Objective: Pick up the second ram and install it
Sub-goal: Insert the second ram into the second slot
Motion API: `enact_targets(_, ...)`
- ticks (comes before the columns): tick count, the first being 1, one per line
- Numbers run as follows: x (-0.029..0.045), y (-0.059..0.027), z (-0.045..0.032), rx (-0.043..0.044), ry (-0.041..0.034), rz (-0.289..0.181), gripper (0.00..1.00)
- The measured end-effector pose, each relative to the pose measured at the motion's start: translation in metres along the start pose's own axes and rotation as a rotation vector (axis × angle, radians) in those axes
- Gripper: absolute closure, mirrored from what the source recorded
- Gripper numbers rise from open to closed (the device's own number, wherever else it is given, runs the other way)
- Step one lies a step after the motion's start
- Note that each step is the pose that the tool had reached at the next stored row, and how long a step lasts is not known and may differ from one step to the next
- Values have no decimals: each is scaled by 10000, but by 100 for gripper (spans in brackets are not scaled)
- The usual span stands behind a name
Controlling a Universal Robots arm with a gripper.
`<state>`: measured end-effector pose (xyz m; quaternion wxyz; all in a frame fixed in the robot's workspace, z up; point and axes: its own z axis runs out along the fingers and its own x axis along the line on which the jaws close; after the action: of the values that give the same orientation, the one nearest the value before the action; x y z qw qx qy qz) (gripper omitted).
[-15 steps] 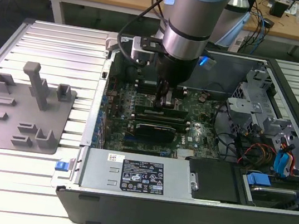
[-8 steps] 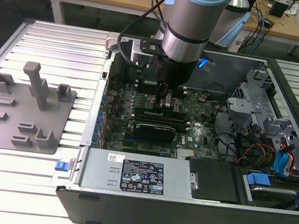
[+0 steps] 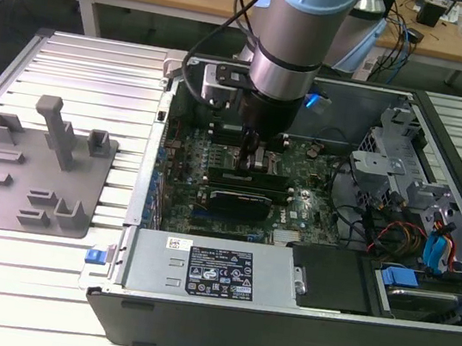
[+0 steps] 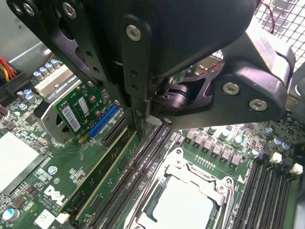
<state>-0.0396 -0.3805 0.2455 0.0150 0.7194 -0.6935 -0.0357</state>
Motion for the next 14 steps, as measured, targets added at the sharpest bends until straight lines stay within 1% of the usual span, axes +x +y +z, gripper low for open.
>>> enact_targets(4,2,-35,13,1,-1,13,91)
enact_targets(5,2,-42,15,2,-3,58,91)
enact_targets(6,3,-46,19,5,-14,217,91)
enact_targets(14,3,-48,30,7,-17,245,91)
